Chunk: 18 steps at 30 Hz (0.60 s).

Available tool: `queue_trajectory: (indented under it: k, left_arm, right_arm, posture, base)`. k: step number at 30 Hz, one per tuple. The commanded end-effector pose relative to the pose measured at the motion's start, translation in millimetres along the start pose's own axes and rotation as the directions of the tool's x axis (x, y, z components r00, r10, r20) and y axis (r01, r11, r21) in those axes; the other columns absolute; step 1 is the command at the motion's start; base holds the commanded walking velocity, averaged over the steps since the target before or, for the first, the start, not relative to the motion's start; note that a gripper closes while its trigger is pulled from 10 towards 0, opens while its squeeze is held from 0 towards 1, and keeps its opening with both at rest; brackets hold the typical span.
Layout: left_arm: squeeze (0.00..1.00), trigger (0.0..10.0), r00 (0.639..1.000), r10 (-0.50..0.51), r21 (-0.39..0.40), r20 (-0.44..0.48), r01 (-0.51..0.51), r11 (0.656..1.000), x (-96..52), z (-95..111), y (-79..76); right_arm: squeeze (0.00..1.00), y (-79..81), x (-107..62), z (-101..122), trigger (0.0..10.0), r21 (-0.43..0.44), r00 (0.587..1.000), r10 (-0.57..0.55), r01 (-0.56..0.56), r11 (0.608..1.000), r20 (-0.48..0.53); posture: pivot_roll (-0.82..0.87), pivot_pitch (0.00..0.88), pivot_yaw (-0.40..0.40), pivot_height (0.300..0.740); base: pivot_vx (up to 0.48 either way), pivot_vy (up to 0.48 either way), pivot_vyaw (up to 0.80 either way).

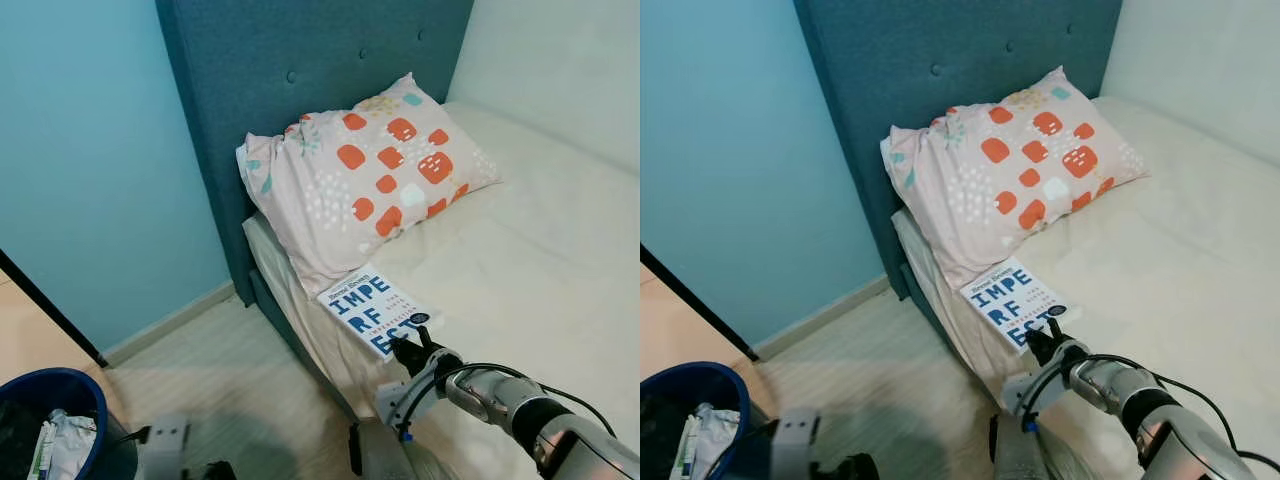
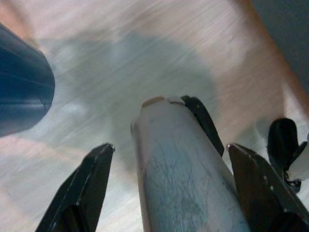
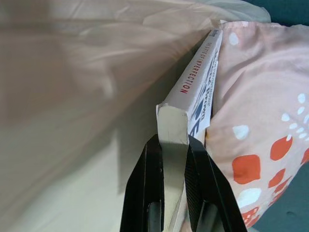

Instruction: Clean up the room

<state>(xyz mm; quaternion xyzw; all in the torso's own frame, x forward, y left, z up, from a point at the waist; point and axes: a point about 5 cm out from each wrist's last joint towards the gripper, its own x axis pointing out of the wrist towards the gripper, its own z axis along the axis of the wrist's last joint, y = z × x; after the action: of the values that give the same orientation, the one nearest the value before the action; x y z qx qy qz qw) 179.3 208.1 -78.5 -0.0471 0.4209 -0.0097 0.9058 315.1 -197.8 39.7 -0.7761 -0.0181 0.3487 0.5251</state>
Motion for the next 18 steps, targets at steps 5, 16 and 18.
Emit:
queue_trajectory:
  k: [5,16,18]
  left_arm:
    - [0.0,10.0,0.984,-0.023,-0.03,-0.177,0.018,0.999,-4.1,-40.5,-22.9]
    - [0.0,10.0,0.987,-0.04,-0.032,-0.155,0.036,0.999,5.5,-23.1,-41.2]
    - [0.0,10.0,0.987,-0.04,-0.032,-0.155,0.036,0.999,5.5,-23.1,-41.2]
  right_arm:
    - [0.0,10.0,-5.5,-8.1,10.0,-0.09,0.997,0.073,-0.074,0.993,-0.015]
    - [1.0,5.2,-6.3,-18.4,10.0,-0.104,0.996,0.044,-0.052,0.993,-0.074]
    - [1.0,5.2,-6.3,-18.4,10.0,-0.104,0.996,0.044,-0.052,0.993,-0.074]
  posture:
    - [-0.18,0.213,-0.013,0.602]
    - [-0.18,0.215,-0.016,0.602]
    - [-0.18,0.215,-0.016,0.602]
  base:
    - [0.0,0.0,0.0]
    - [0.0,0.0,0.0]
    - [0.0,0.0,0.0]
